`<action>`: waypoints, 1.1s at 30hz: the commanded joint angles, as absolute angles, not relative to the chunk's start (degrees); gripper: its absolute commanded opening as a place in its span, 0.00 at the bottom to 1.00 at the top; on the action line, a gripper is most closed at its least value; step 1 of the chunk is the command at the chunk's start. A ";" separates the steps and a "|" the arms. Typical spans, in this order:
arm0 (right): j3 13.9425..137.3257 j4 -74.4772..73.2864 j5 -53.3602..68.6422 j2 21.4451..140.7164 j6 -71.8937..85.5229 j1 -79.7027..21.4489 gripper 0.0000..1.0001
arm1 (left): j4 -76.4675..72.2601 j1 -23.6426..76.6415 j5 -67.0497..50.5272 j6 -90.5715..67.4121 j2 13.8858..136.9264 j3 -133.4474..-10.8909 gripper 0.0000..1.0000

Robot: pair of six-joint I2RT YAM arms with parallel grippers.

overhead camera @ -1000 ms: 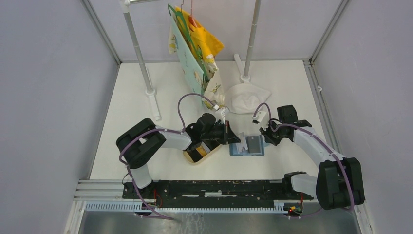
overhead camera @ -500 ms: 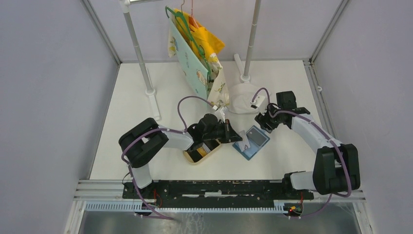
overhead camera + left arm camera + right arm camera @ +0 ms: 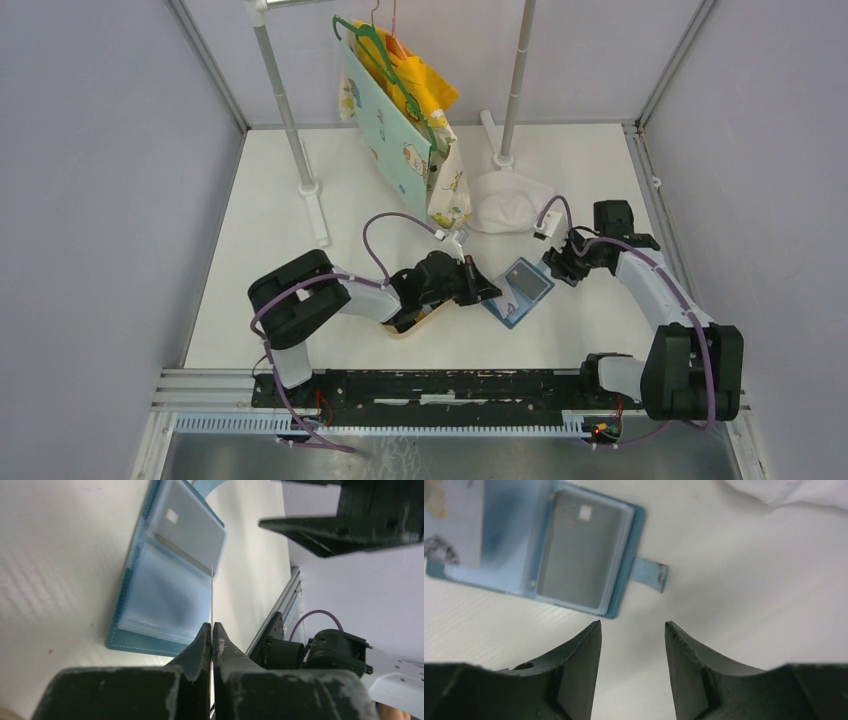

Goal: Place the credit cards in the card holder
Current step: Insert the credit card into the card holder.

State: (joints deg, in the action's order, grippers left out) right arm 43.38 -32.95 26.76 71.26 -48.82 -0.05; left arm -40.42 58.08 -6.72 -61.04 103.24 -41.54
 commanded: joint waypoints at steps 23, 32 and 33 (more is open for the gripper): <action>27.50 -29.63 33.98 66.85 -91.87 -21.07 0.00 | -14.41 56.53 13.53 -46.41 80.26 -41.38 0.02; 35.54 -26.23 31.11 69.75 -79.48 -25.36 0.04 | -19.86 56.28 8.96 -50.18 80.10 -39.26 0.02; 36.87 -29.15 30.75 69.94 -79.67 -25.06 0.05 | -20.69 56.20 7.98 -50.28 80.76 -39.38 0.02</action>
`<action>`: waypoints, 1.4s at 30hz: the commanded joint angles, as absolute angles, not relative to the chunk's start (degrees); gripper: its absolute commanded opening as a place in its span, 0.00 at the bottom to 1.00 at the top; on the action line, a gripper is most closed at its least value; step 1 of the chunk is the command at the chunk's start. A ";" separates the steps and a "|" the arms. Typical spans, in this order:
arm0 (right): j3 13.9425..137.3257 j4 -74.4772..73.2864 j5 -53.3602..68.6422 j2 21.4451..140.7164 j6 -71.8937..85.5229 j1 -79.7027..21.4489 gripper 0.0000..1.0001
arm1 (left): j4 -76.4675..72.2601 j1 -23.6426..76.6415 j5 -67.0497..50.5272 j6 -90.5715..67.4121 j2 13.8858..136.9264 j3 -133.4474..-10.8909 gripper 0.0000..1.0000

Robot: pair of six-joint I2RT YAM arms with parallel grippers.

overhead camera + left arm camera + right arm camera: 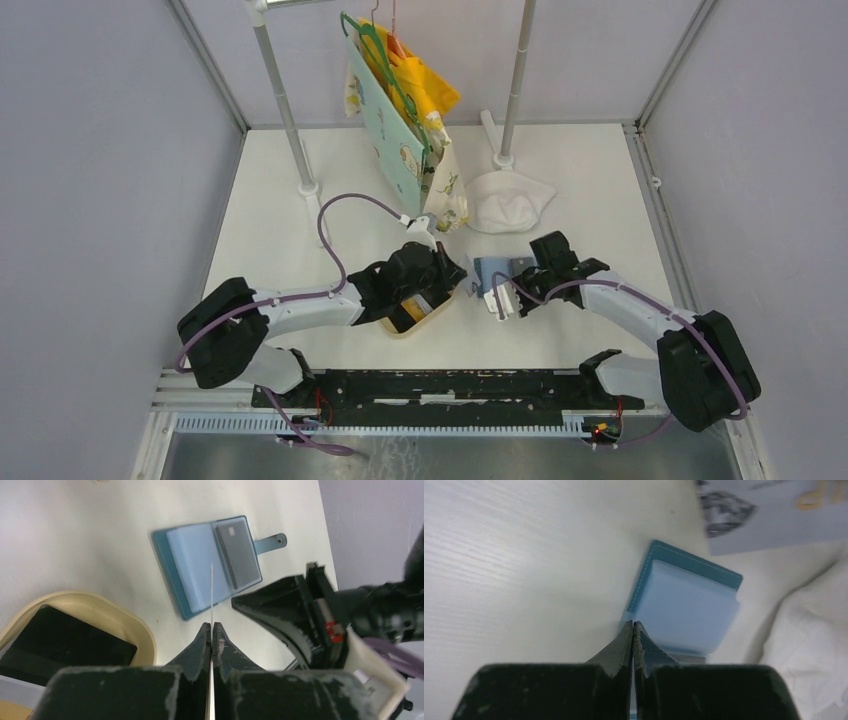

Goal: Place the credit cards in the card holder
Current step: Insert the credit card into the card holder.

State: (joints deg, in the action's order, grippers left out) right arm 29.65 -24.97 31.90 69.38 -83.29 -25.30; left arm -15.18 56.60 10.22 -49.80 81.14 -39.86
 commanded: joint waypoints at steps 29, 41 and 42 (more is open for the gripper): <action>40.83 -25.75 36.24 76.07 -42.94 3.34 0.65 | -40.35 48.08 -19.16 -51.15 111.38 -53.63 0.02; 40.34 -25.06 34.80 76.85 -42.71 3.35 0.65 | -39.63 46.15 -22.58 -51.47 114.29 -55.26 0.02; 40.26 -25.05 34.64 77.04 -42.71 3.35 0.65 | -40.15 46.17 -23.05 -51.87 114.61 -55.28 0.02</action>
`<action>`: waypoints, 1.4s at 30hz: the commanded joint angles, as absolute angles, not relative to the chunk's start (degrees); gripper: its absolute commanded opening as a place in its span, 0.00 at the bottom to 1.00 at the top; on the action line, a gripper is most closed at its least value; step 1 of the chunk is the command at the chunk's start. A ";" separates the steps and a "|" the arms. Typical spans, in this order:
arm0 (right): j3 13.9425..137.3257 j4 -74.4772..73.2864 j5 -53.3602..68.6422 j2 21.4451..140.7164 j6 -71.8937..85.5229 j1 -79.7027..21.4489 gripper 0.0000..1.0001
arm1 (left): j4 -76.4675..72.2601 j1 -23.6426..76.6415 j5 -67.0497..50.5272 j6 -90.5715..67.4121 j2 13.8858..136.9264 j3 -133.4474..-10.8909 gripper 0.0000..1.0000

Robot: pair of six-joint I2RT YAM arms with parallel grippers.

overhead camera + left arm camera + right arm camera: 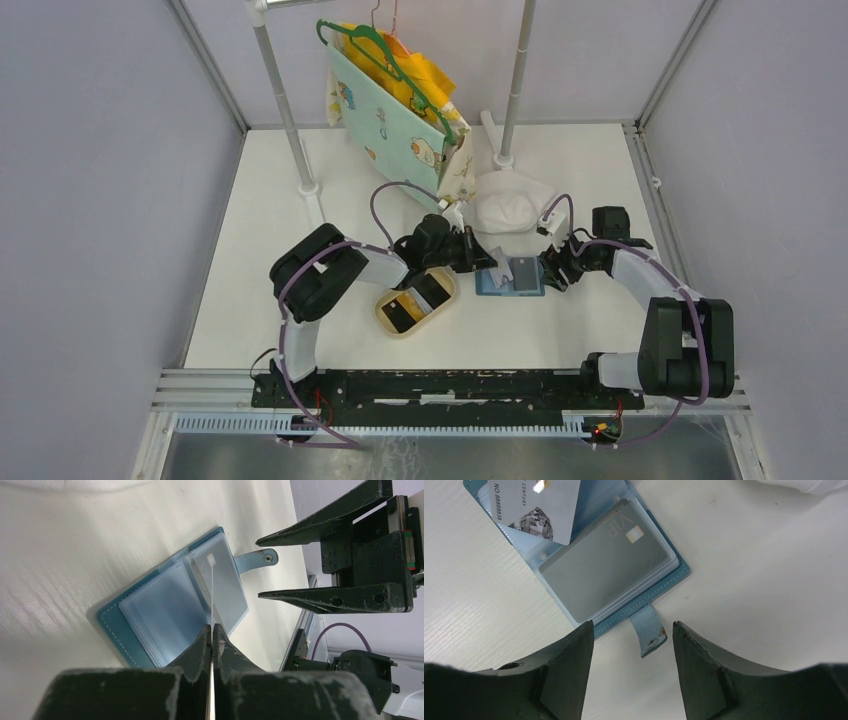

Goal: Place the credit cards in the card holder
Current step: Insert the credit card into the card holder.

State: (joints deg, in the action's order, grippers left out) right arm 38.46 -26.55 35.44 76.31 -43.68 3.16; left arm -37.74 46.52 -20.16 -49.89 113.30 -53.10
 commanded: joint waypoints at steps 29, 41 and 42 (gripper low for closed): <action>40.17 -25.18 33.44 78.49 -42.97 3.34 0.63 | -31.74 45.55 -23.86 -53.51 116.86 -57.74 0.02; 39.99 -25.11 32.96 79.56 -43.15 3.34 0.63 | -27.22 45.58 -26.01 -53.07 119.67 -60.84 0.02; 39.99 -25.06 32.88 79.63 -43.15 3.34 0.63 | -26.98 45.50 -26.25 -53.09 119.91 -61.16 0.02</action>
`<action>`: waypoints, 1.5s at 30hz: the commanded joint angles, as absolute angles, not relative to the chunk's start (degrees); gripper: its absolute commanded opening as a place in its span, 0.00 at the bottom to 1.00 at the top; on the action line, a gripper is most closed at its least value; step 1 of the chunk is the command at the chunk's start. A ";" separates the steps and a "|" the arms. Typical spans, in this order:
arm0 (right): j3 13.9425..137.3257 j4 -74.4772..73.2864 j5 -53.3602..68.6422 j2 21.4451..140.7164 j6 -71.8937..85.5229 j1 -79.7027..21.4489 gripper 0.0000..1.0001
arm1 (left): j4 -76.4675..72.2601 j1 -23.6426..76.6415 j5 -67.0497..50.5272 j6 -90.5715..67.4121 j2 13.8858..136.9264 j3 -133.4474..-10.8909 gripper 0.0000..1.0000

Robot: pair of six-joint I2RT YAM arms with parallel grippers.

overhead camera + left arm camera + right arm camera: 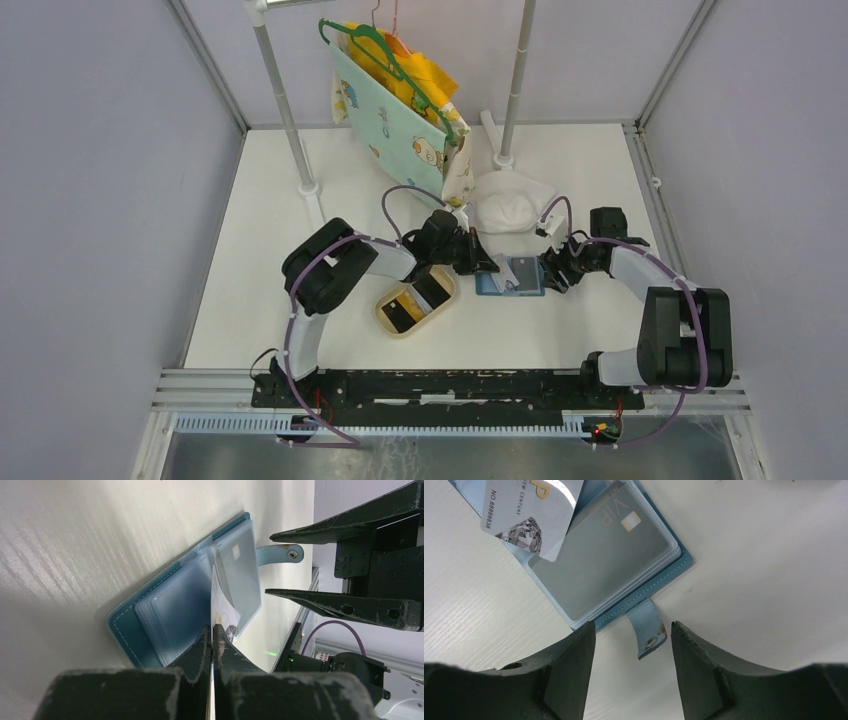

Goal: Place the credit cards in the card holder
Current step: Insert the credit card into the card holder.

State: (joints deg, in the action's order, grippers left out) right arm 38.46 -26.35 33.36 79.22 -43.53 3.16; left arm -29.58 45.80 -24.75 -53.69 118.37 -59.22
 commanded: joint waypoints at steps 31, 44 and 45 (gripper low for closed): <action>42.84 -23.70 30.88 84.53 -43.07 -1.62 0.59 | -18.40 45.40 -32.72 -53.13 126.07 -68.04 0.02; 46.14 -24.20 29.31 88.06 -43.24 -4.59 0.56 | -16.58 44.43 -35.09 -55.26 127.71 -68.47 0.02; 46.23 -24.13 29.07 88.20 -43.25 -4.82 0.56 | -16.32 44.42 -35.17 -55.36 127.71 -68.47 0.02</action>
State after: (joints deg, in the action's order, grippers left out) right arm 44.18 -25.36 27.88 87.13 -43.59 -2.96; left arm -22.55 44.23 -36.10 -55.07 125.54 -68.36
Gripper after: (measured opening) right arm 0.562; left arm 0.032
